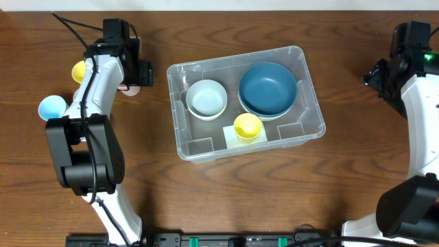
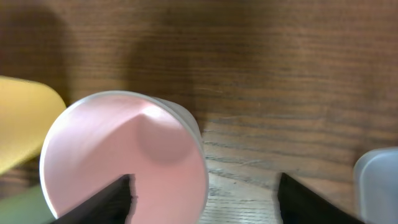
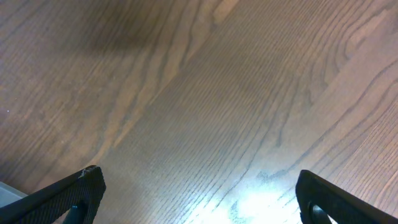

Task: Pack container
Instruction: 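Move the left gripper back and grasp the pink cup, then carry the pink cup into the container and release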

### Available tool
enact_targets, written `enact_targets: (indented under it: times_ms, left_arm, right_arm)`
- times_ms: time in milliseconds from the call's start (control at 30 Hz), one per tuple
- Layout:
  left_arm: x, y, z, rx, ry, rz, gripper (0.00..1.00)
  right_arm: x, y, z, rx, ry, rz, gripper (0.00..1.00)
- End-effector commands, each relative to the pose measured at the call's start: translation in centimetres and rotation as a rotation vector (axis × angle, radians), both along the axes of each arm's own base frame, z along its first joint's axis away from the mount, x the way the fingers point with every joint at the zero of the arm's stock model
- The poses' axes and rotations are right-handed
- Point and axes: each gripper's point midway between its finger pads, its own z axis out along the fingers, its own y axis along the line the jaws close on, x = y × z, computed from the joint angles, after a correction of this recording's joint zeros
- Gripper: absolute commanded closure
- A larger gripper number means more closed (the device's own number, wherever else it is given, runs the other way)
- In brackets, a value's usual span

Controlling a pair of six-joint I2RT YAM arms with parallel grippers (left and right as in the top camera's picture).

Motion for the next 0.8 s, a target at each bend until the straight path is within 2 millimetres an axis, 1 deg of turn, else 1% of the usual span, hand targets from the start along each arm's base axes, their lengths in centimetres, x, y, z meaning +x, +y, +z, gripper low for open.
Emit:
enact_targets:
  times_ms: [0,67,200,233,267,367,400,500,600,667,733,767]
  left_arm:
    - [-0.1,0.2,-1.6,0.01,0.037,-0.01,0.4]
    - [-0.2,0.2,-2.2,0.009,0.051,-0.01,0.44]
    - [-0.4,0.2,-3.3,0.008,0.078,-0.01,0.56]
    - [-0.4,0.2,-3.4,0.008,0.08,-0.01,0.62]
    - [-0.4,0.2,-3.4,0.009,0.08,-0.01,0.67]
    - [-0.4,0.4,-3.3,0.017,0.077,-0.007,0.9]
    - [-0.4,0.4,-3.2,0.019,0.077,-0.006,0.94]
    - [-0.5,0.4,-2.7,0.018,0.072,-0.001,0.94]
    - [-0.6,0.4,-1.2,0.011,0.049,0.023,0.94]
    - [-0.6,0.4,0.4,0.007,0.016,0.035,0.94]
    - [-0.6,0.4,2.7,-0.001,-0.029,0.061,0.94]
    - [-0.8,0.3,4.2,-0.009,-0.059,0.08,0.94]
  right_arm:
    - [-0.1,-0.4,0.2,-0.013,-0.003,-0.022,0.01]
    - [-0.1,-0.4,0.2,-0.013,-0.004,-0.022,0.01]
    - [-0.1,-0.4,0.2,-0.014,-0.004,-0.022,0.01]
    - [-0.1,-0.4,0.2,-0.014,-0.004,-0.022,0.01]
    - [-0.1,-0.4,0.2,-0.014,-0.004,-0.022,0.01]
    - [-0.1,-0.4,0.2,-0.013,-0.003,-0.022,0.01]
    - [-0.1,-0.4,0.2,-0.013,-0.003,-0.022,0.01]
    - [-0.1,-0.4,0.2,-0.014,-0.004,-0.022,0.01]
    - [-0.1,-0.4,0.2,-0.014,-0.004,-0.022,0.01]
    - [-0.1,-0.4,0.2,-0.014,-0.004,-0.022,0.01]
    - [-0.1,-0.4,0.2,-0.014,-0.004,-0.022,0.01]
    - [-0.1,-0.4,0.2,-0.014,-0.004,-0.022,0.01]
